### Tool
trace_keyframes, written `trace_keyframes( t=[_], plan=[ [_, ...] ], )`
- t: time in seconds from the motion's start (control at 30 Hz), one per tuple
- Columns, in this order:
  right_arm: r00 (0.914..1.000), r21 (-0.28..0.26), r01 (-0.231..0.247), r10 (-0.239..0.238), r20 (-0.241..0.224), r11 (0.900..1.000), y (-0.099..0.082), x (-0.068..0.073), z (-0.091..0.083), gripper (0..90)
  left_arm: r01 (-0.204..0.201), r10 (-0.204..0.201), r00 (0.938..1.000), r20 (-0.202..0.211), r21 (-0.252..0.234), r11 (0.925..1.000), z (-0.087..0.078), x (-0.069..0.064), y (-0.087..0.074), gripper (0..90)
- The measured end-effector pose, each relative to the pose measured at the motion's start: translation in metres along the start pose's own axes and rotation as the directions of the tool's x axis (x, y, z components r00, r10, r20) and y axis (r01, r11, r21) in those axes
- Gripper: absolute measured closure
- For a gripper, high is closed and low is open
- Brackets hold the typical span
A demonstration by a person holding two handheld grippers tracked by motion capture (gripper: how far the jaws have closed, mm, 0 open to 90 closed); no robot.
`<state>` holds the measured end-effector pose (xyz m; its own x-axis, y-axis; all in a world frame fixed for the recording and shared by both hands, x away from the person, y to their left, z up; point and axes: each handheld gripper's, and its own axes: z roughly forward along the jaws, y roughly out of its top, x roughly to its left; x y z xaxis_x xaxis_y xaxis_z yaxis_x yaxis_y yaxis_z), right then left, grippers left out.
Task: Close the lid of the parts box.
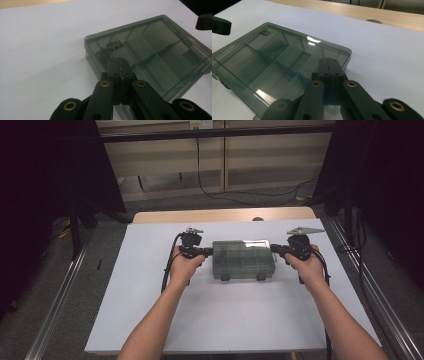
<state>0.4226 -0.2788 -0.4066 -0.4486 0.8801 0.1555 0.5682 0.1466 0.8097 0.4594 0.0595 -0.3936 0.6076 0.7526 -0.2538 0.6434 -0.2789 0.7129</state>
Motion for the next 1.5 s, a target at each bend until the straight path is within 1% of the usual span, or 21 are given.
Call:
trace_keyframes(
  t=[0.07,0.1,0.2,0.23,0.33,0.4,0.47,0.53,0.6,0.63,0.67,0.7,0.77,0.83,0.9,0.97,1.13,1.17,1.27,1.37,1.5],
  plan=[
    [1.0,0.002,0.001,-0.001,-0.004,1.0,-0.001,0.001,-0.001,90.0,-0.011,0.011,0.9999,0.01,0.004,0.9999,0.0,-0.002,-0.001,90.0],
    [1.0,0.006,0.006,-0.006,-0.007,1.0,-0.001,0.001,-0.001,90.0,-0.024,0.024,0.9997,0.009,0.008,0.9997,-0.001,-0.003,-0.002,90.0],
    [0.9995,0.021,0.029,-0.029,-0.011,0.9994,-0.003,0.004,-0.002,90.0,-0.047,0.046,0.9987,0.021,0.017,0.9988,-0.002,-0.005,-0.003,90.0],
    [0.9991,0.027,0.043,-0.043,-0.007,0.9987,-0.004,0.005,-0.003,90.0,-0.043,0.042,0.9988,0.024,0.011,0.999,-0.002,-0.006,-0.004,90.0],
    [0.998,0.039,0.063,-0.063,-0.007,0.9972,-0.006,0.005,-0.003,90.0,-0.052,0.052,0.9982,0.029,-0.001,0.9986,-0.004,-0.008,-0.005,90.0],
    [0.998,0.04,0.062,-0.062,-0.01,0.9973,-0.007,0.005,-0.004,90.0,-0.059,0.059,0.9979,0.029,-0.001,0.9983,-0.005,-0.01,-0.006,90.0],
    [0.9978,0.044,0.064,-0.064,-0.015,0.997,-0.009,0.005,-0.004,90.0,-0.065,0.065,0.9971,0.039,-0.001,0.9979,-0.005,-0.011,-0.007,90.0],
    [0.9978,0.047,0.065,-0.064,-0.017,0.9968,-0.01,0.006,-0.004,90.0,-0.076,0.075,0.9965,0.037,0.003,0.9971,-0.005,-0.012,-0.008,90.0],
    [0.9975,0.044,0.069,-0.068,-0.02,0.9967,-0.012,0.007,-0.004,90.0,-0.066,0.066,0.9968,0.046,0.0,0.9978,-0.004,-0.014,-0.009,90.0],
    [0.9975,0.044,0.068,-0.067,-0.021,0.9967,-0.013,0.007,-0.005,90.0,-0.077,0.077,0.9961,0.044,0.003,0.997,-0.004,-0.014,-0.01,90.0],
    [0.9976,0.044,0.067,-0.066,-0.021,0.9968,-0.013,0.007,-0.005,90.0,-0.074,0.074,0.9961,0.049,0.004,0.9973,-0.003,-0.015,-0.01,90.0],
    [0.9971,0.045,0.074,-0.073,-0.02,0.9962,-0.014,0.007,-0.005,90.0,-0.081,0.08,0.9956,0.049,0.007,0.9967,-0.002,-0.015,-0.011,90.0],
    [0.9974,0.049,0.07,-0.069,-0.019,0.9963,-0.016,0.006,-0.005,90.0,-0.087,0.086,0.9948,0.054,0.015,0.9961,-0.001,-0.017,-0.011,90.0],
    [0.9976,0.051,0.068,-0.067,-0.02,0.9964,-0.018,0.006,-0.005,90.0,-0.087,0.086,0.9946,0.057,0.011,0.9961,0.001,-0.019,-0.012,90.0],
    [0.9976,0.051,0.066,-0.065,-0.023,0.9965,-0.018,0.005,-0.005,90.0,-0.097,0.095,0.994,0.054,0.018,0.9952,0.002,-0.019,-0.012,90.0],
    [0.9976,0.048,0.067,-0.066,-0.023,0.9966,-0.018,0.005,-0.006,90.0,-0.088,0.087,0.9945,0.059,0.019,0.9959,0.004,-0.019,-0.014,90.0],
    [0.9973,0.048,0.071,-0.07,-0.022,0.9963,-0.019,0.005,-0.007,90.0,-0.096,0.094,0.9938,0.059,0.032,0.9948,0.008,-0.019,-0.018,90.0],
    [0.9972,0.05,0.072,-0.071,-0.024,0.9961,-0.019,0.005,-0.007,90.0,-0.092,0.09,0.9941,0.06,0.029,0.9953,0.008,-0.019,-0.019,90.0],
    [0.9977,0.043,0.063,-0.062,-0.025,0.997,-0.021,0.004,-0.006,90.0,-0.107,0.105,0.993,0.053,0.033,0.9937,0.008,-0.02,-0.019,90.0],
    [0.9974,0.047,0.069,-0.068,-0.023,0.9965,-0.022,0.004,-0.006,90.0,-0.11,0.109,0.9931,0.044,0.034,0.9933,0.009,-0.02,-0.019,90.0],
    [0.9968,0.047,0.078,-0.077,-0.021,0.9958,-0.022,0.005,-0.005,90.0,-0.111,0.109,0.9928,0.051,0.037,0.9932,0.009,-0.019,-0.021,90.0]
  ],
)
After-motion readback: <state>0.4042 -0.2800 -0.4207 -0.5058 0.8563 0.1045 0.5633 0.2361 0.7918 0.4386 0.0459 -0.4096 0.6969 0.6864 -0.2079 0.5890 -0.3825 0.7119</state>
